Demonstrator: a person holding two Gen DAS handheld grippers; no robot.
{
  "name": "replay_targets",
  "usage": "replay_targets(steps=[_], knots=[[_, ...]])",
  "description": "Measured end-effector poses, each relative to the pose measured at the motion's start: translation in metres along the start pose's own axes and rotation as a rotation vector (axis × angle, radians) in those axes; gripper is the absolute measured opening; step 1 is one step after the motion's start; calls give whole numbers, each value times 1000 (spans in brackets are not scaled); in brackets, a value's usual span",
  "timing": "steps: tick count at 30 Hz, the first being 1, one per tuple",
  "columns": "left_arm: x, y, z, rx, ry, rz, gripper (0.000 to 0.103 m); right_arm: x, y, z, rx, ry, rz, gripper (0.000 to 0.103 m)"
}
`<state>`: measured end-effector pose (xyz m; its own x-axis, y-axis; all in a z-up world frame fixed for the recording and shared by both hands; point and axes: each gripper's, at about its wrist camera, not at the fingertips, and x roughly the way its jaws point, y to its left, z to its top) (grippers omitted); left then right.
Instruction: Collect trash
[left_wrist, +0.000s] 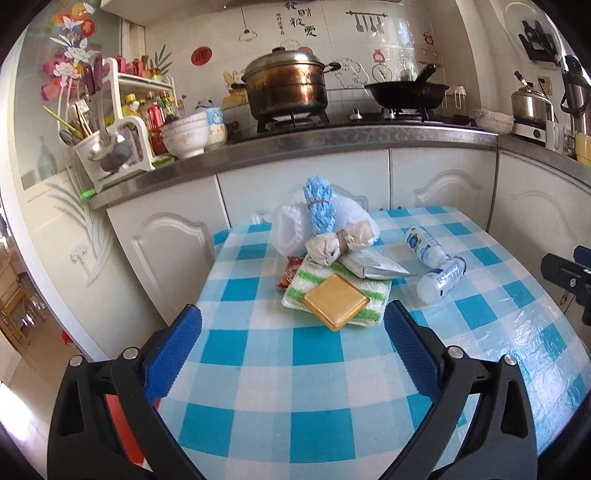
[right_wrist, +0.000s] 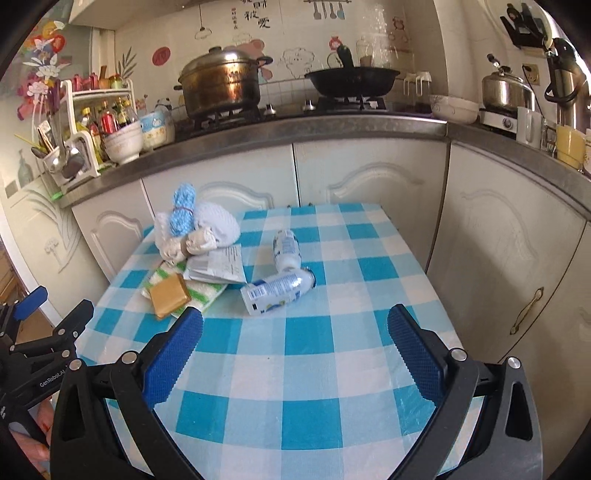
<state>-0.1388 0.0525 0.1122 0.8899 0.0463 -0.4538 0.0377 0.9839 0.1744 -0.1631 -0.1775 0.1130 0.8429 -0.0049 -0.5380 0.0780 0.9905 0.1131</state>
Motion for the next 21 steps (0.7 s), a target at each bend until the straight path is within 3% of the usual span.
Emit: replay_targets(steps=[5,11,21], knots=[[-32,12,13,1,-97,56,100,-37,7,13,5,-105,30,99],[-62,25,20,-26,-165,66,100,-74,25,18,-41,-211,34,99],[-85,38,20,-43,-202,71,100,-103,35,22,-44,-264,48,99]])
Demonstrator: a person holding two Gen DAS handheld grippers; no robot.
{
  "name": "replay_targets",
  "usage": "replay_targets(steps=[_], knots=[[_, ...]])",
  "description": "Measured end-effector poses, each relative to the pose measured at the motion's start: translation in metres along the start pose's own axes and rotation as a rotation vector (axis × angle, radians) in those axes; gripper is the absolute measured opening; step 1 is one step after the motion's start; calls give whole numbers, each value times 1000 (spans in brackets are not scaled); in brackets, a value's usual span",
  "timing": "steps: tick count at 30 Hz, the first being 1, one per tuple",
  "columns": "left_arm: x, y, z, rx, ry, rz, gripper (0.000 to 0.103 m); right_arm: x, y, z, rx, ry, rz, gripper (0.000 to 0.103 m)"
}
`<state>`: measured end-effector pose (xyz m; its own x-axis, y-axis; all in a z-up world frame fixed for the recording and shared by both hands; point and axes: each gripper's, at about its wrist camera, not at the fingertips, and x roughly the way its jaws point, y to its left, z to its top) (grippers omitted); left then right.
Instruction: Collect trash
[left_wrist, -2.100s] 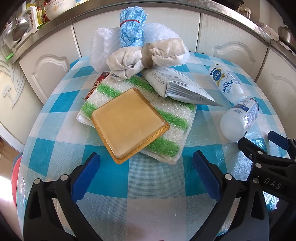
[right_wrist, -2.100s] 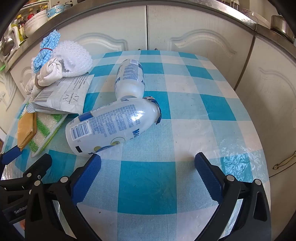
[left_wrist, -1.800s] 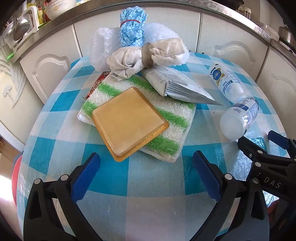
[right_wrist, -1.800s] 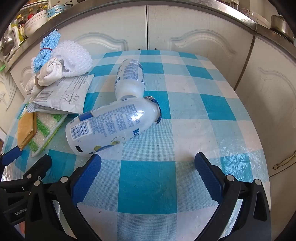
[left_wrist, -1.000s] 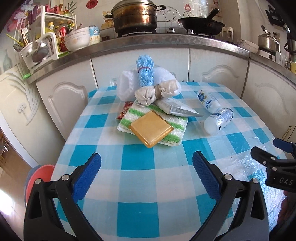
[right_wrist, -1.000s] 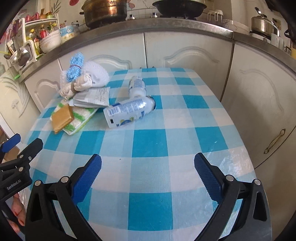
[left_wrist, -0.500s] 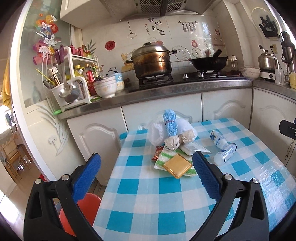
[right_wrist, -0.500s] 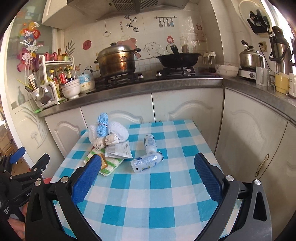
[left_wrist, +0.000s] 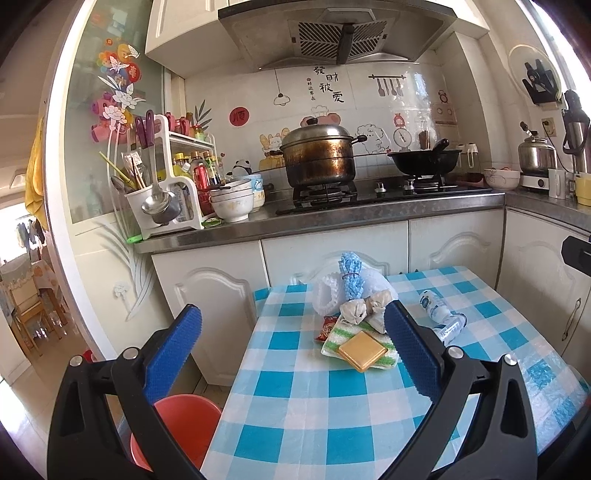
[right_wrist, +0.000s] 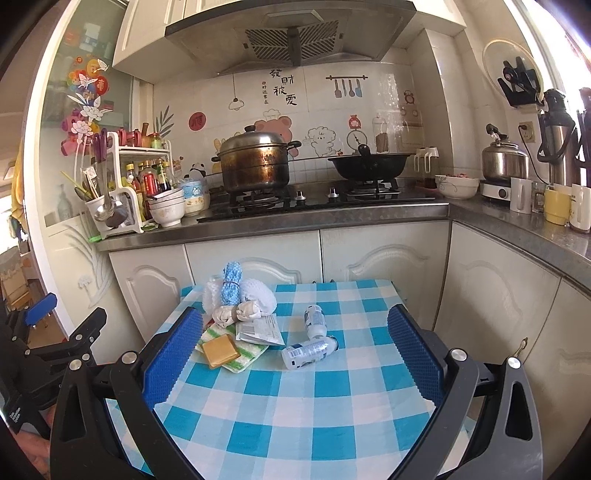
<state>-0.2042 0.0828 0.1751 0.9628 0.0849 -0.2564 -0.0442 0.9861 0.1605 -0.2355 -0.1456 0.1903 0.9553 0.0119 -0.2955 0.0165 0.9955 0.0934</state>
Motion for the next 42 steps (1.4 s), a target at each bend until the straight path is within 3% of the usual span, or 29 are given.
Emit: replay_targets(steps=[17,24,34,42], knots=[[-7,5,-3,-29,-1,-18,100,-12,-4,-4,5,35,19,99],[22,15,-17,-100,121,-122,100,5,-31,-10,77,82,34,99],[69,35,-47,-222,230,-323,100,68,-72,-37,227,227,81,99],[106,24,-75,-233,318,-384,100,132,-85,-68,384,366,178,99]])
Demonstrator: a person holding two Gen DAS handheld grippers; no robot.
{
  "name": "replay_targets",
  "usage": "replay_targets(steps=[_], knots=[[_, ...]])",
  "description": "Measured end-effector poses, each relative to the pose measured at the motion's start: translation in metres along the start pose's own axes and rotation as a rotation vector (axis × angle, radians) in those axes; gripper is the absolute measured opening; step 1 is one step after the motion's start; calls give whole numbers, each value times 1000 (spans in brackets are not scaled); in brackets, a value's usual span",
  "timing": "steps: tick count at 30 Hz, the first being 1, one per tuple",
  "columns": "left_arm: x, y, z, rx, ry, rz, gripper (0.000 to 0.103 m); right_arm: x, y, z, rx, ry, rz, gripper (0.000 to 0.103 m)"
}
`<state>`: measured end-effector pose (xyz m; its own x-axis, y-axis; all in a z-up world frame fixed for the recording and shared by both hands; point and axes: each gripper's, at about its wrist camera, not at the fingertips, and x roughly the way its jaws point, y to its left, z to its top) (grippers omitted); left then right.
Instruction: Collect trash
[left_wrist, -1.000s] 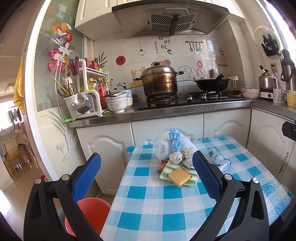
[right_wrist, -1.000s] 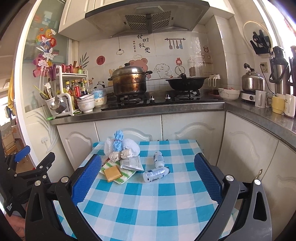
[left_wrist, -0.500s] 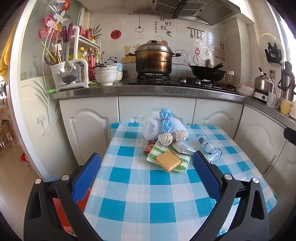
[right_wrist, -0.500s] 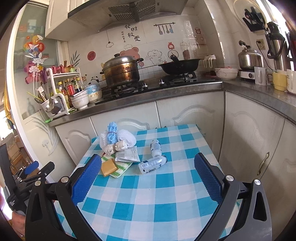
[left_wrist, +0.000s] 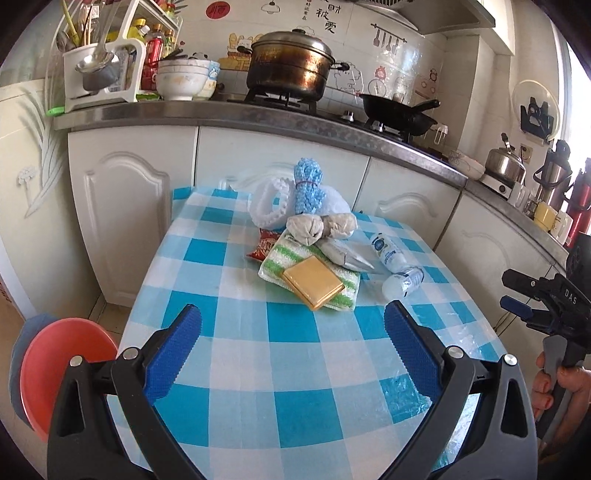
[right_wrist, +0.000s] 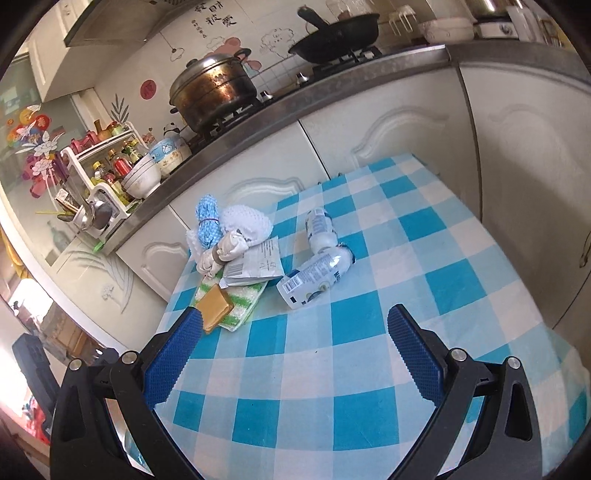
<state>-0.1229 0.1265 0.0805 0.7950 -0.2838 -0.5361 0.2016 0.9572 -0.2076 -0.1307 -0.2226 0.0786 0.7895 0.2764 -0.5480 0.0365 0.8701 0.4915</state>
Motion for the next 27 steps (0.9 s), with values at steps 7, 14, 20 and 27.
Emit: replay_targets(steps=[7,14,20,27], knots=[[32,4,12,-29,40,-37,100,26,-18,10,67,27,9,99],[75,-6,67,-24,5,-37,100,49,-26,27,93,37,24,97],[125,-23,123,68,-18,-48,99,73,-32,30,106,67,26,97],[181,-28,160,97,30,-61,78,88,-37,33,93,73,6,97]])
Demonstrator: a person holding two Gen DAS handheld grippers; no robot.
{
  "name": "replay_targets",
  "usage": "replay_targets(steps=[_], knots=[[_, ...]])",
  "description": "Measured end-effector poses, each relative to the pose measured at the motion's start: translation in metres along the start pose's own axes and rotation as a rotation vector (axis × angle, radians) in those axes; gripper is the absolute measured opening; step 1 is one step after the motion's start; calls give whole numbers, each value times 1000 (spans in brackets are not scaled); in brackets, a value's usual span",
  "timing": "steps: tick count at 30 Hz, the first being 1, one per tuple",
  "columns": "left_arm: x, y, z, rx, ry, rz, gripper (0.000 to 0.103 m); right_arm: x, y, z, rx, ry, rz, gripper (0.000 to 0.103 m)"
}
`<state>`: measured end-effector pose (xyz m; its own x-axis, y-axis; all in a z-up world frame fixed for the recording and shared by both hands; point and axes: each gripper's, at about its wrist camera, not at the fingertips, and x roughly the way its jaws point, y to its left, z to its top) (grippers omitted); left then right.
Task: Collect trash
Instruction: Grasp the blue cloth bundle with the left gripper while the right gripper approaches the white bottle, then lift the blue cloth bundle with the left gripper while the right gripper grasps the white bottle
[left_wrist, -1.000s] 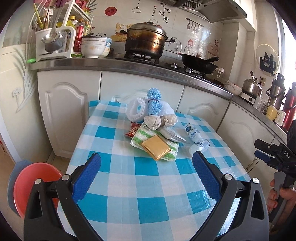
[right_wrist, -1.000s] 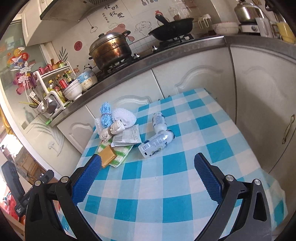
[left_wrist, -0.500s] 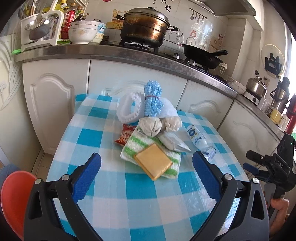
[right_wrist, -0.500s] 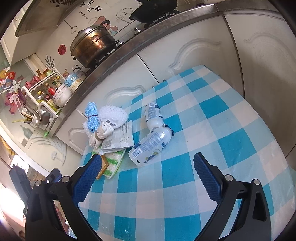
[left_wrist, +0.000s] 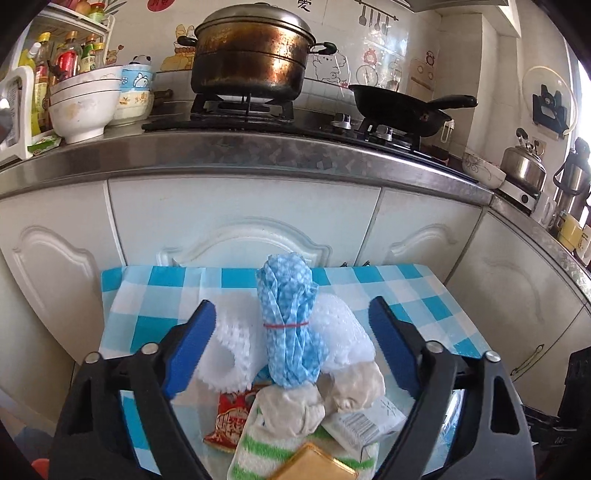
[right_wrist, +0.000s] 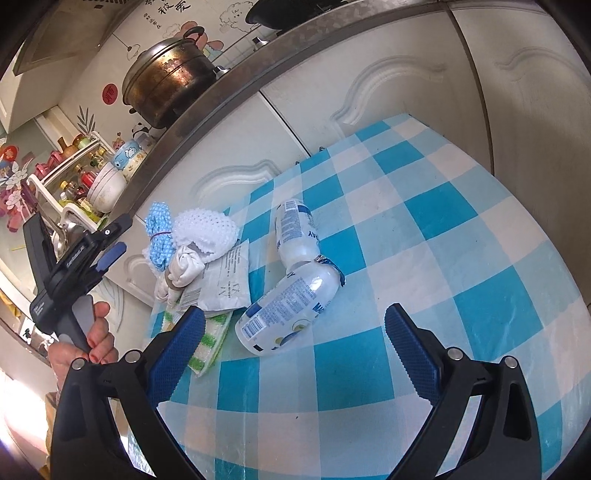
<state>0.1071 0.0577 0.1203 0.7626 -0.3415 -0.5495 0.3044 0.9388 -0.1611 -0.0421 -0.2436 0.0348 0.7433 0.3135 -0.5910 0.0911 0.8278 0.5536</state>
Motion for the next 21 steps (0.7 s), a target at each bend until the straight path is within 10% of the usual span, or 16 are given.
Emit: replay_targets(steps=[10,21], knots=[[42,1,-4,16,89,26,27,26,-7,3,16,31,-32,97],[4,12,-20,-99,44,-12,16,48,-6,10,52,26,-36,96]])
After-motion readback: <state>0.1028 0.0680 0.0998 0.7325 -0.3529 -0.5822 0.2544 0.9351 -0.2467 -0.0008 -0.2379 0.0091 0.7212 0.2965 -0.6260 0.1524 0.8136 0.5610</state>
